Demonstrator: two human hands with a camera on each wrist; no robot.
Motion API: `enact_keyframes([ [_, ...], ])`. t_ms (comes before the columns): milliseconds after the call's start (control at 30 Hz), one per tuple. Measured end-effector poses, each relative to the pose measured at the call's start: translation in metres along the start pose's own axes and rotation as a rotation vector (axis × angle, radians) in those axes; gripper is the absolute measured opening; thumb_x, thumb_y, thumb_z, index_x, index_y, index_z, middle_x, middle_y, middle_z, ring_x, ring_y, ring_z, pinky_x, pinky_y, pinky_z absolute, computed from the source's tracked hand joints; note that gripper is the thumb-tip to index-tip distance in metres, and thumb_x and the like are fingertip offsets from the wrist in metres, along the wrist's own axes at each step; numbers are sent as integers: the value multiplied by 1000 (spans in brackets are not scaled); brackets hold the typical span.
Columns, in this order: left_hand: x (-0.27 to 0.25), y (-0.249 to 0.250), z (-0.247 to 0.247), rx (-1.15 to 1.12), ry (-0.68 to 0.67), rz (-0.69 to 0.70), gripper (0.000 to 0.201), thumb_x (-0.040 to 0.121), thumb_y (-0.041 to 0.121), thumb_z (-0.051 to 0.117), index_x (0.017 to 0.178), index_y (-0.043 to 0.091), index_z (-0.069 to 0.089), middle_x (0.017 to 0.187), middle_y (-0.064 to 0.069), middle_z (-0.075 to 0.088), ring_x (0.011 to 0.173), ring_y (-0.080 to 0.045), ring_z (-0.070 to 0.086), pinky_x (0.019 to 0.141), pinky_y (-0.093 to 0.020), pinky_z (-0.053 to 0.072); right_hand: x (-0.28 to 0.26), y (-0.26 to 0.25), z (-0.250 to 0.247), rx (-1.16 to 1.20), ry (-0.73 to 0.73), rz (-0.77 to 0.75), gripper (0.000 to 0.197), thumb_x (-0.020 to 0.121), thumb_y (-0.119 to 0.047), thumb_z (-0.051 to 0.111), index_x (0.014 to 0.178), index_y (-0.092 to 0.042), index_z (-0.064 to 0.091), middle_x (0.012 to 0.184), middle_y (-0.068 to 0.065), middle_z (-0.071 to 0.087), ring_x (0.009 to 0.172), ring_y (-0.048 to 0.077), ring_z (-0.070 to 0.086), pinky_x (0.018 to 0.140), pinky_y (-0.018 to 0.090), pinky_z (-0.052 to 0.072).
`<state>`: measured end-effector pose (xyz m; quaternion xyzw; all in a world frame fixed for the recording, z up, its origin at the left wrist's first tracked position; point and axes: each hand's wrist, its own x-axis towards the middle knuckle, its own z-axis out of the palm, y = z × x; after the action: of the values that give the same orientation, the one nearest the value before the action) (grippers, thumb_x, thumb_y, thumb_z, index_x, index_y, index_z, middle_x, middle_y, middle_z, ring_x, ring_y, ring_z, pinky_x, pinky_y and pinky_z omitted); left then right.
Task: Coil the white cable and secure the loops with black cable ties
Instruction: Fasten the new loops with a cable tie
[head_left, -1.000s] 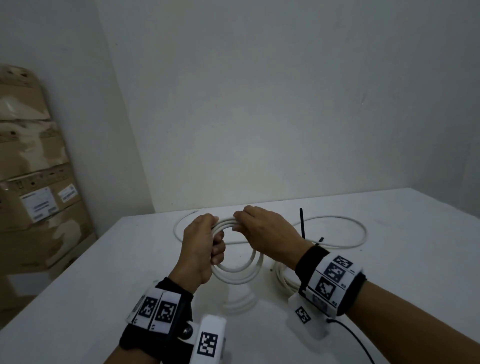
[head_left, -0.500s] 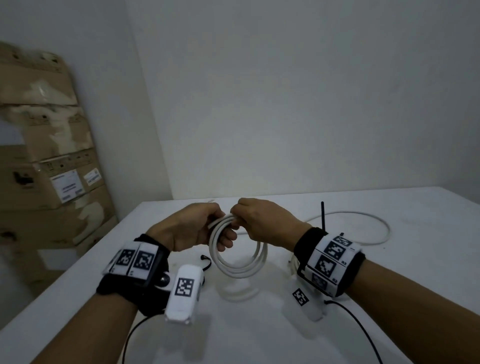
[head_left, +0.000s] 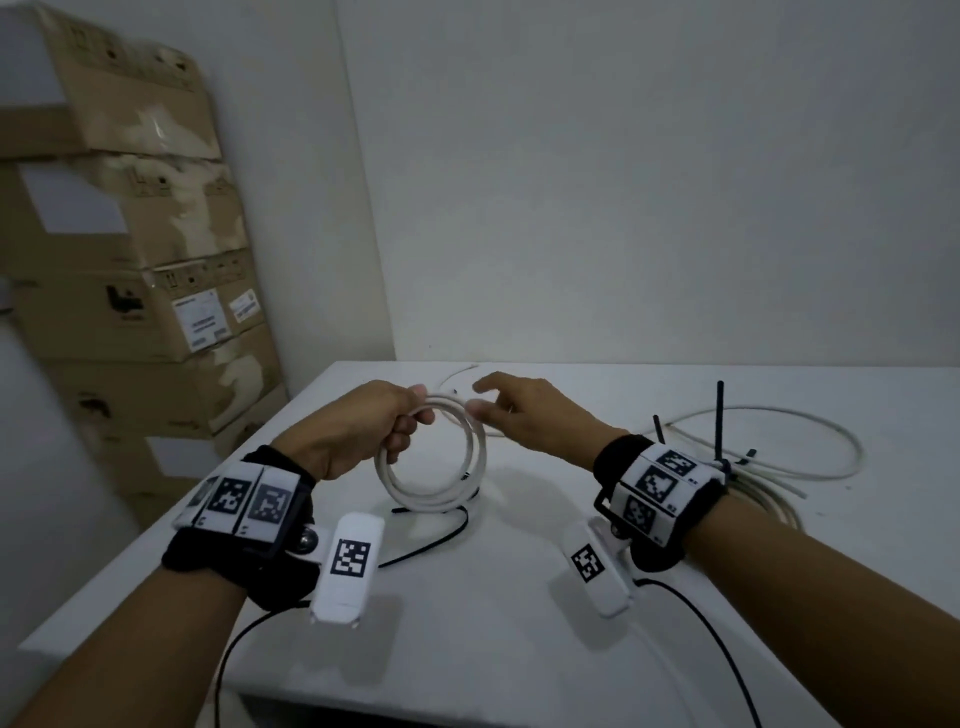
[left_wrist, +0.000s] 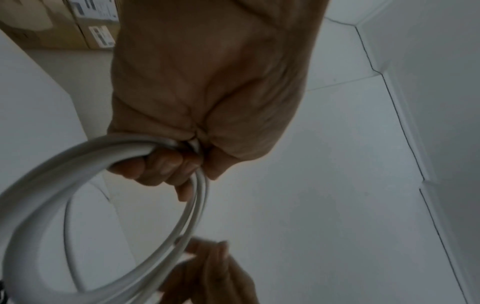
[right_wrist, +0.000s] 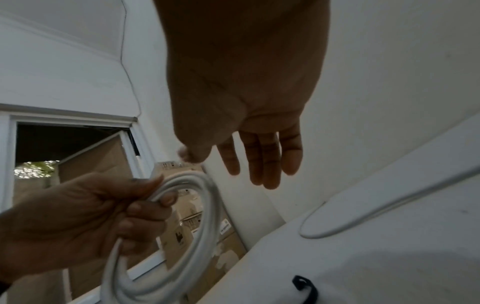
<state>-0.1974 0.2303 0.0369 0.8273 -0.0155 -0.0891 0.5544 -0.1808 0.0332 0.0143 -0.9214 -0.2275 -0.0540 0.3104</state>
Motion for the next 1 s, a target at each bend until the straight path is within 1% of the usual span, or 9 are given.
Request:
enact_keyframes([
  [67, 0, -4, -14, -4, 51, 2, 38, 104, 29, 36, 85, 5, 59, 54, 5, 33, 47, -11, 31, 51, -26, 29, -1, 5, 6, 30, -48, 41, 34, 98, -34, 46, 109, -6, 63, 91, 10, 63, 75, 17, 57, 70, 26, 42],
  [200, -1, -11, -30, -1, 103, 35, 38, 104, 26, 35, 92, 1, 62, 58, 2, 31, 50, -12, 29, 51, -26, 28, 1, 7, 34, -127, -375, 50, 22, 95, -18, 54, 114, -18, 65, 84, -2, 58, 57, 10, 54, 65, 23, 48],
  [267, 0, -14, -32, -26, 108, 46, 39, 104, 26, 35, 94, -1, 63, 58, 2, 31, 50, -12, 29, 51, -26, 28, 1, 4, 52, -214, -506, 43, 27, 92, -19, 58, 118, -23, 64, 94, 3, 61, 61, 15, 56, 70, 29, 51],
  [367, 2, -20, -32, -60, 106, 52, 41, 104, 26, 36, 99, -4, 63, 58, 2, 31, 50, -12, 30, 51, -26, 28, 0, 1, 73, -379, -568, -36, 30, 89, -21, 62, 118, -19, 61, 114, 7, 61, 94, 24, 59, 79, 30, 47],
  [433, 4, -24, -31, -86, 91, 51, 42, 104, 26, 36, 102, -5, 64, 57, 2, 32, 49, -11, 30, 52, -26, 28, -2, -2, 80, -467, -557, -102, 25, 90, -19, 59, 113, -11, 60, 118, 8, 60, 106, 27, 56, 77, 27, 39],
  [667, 14, -25, -18, -104, 41, 60, 37, 103, 27, 37, 95, 1, 61, 57, 3, 34, 49, -11, 29, 50, -24, 27, -15, 0, 51, -512, -570, -77, 23, 91, -20, 58, 108, -6, 65, 112, 11, 64, 102, 28, 58, 72, 26, 36],
  [767, 19, -18, -3, -83, 24, 104, 27, 104, 24, 37, 80, 13, 43, 57, 1, 35, 46, -11, 30, 48, -25, 28, -25, 9, 18, -407, -514, 24, 16, 92, -19, 55, 99, -9, 65, 100, 5, 67, 86, 20, 59, 66, 24, 41],
  [867, 27, -9, 12, -95, 25, 136, 31, 104, 24, 38, 74, 16, 34, 55, 2, 35, 45, -12, 30, 46, -25, 29, -38, 24, -11, -234, -429, 148, 12, 94, -13, 48, 90, -18, 58, 84, -4, 65, 68, 8, 54, 59, 19, 41],
  [1000, 35, 7, 36, -107, 42, 151, 34, 104, 22, 38, 71, 18, 31, 56, 0, 33, 44, -12, 29, 46, -25, 28, -60, 40, -37, 7, -185, 277, 21, 95, -10, 41, 89, -11, 62, 73, -1, 65, 57, 10, 56, 49, 17, 44],
])
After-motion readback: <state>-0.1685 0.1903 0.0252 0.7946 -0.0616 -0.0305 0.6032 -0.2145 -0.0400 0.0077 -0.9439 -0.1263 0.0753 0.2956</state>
